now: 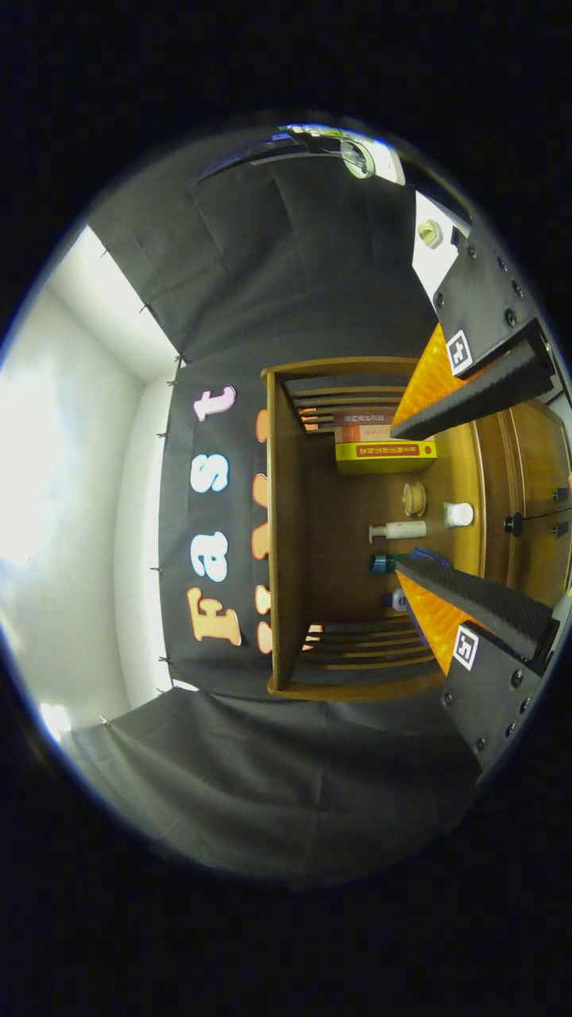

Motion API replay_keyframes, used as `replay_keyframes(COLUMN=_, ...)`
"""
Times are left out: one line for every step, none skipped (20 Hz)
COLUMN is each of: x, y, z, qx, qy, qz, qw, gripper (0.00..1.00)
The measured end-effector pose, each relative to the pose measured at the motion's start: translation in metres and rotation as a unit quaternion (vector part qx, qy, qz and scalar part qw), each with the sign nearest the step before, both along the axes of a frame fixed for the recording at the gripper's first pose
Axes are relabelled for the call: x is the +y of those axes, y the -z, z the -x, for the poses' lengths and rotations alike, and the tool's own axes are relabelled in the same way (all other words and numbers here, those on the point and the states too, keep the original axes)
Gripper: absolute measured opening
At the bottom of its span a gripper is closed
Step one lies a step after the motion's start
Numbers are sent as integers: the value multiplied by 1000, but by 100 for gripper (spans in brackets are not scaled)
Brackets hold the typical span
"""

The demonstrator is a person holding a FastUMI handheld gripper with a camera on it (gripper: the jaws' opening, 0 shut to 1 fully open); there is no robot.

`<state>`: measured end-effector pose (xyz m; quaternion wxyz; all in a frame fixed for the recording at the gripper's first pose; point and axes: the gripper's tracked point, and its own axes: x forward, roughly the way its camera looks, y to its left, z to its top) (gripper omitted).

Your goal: Pull open the drawer, take out the items inside it, and place them on the countertop above the cabinet.

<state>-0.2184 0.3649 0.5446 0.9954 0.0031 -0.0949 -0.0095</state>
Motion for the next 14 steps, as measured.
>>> replay_keyframes(x=-3, y=5, z=2, qx=1, qy=0, qz=-10, qw=1000, gripper=98)
replay_keyframes(x=-2, y=10, z=3, qx=-1, qy=-4, qz=-18, qw=1000, gripper=98)
replay_keyframes(x=-3, y=11, z=0, qx=0, qy=-5, qz=-20, qw=1000, gripper=98)
replay_keyframes(x=-6, y=17, z=-4, qx=6, qy=-2, qz=-18, qw=1000, gripper=98)
replay_keyframes(x=-6, y=18, z=-4, qx=7, qy=-3, qz=-14, qw=1000, gripper=98)
replay_keyframes(x=-8, y=17, z=-4, qx=5, qy=-1, qz=-10, qw=1000, gripper=98)
replay_keyframes(x=-12, y=18, z=-4, qx=5, qy=3, qz=-8, qw=1000, gripper=98)
replay_keyframes(x=-13, y=19, z=-4, qx=6, qy=5, qz=-8, qw=1000, gripper=98)
replay_keyframes(x=-14, y=20, z=-4, qx=6, qy=6, qz=-8, qw=1000, gripper=98)
replay_keyframes(x=-13, y=21, z=-5, qx=8, qy=6, qz=-9, qw=1000, gripper=98)
replay_keyframes(x=-12, y=23, z=-6, qx=9, qy=5, qz=-10, qw=1000, gripper=98)
replay_keyframes(x=-10, y=25, z=-7, qx=10, qy=4, qz=-10, qw=1000, gripper=98)
replay_keyframes(x=-9, y=27, z=-8, qx=12, qy=1, qz=-9, qw=1000, gripper=98)
replay_keyframes(x=-7, y=27, z=-9, qx=13, qy=1, qz=-8, qw=1000, gripper=98)
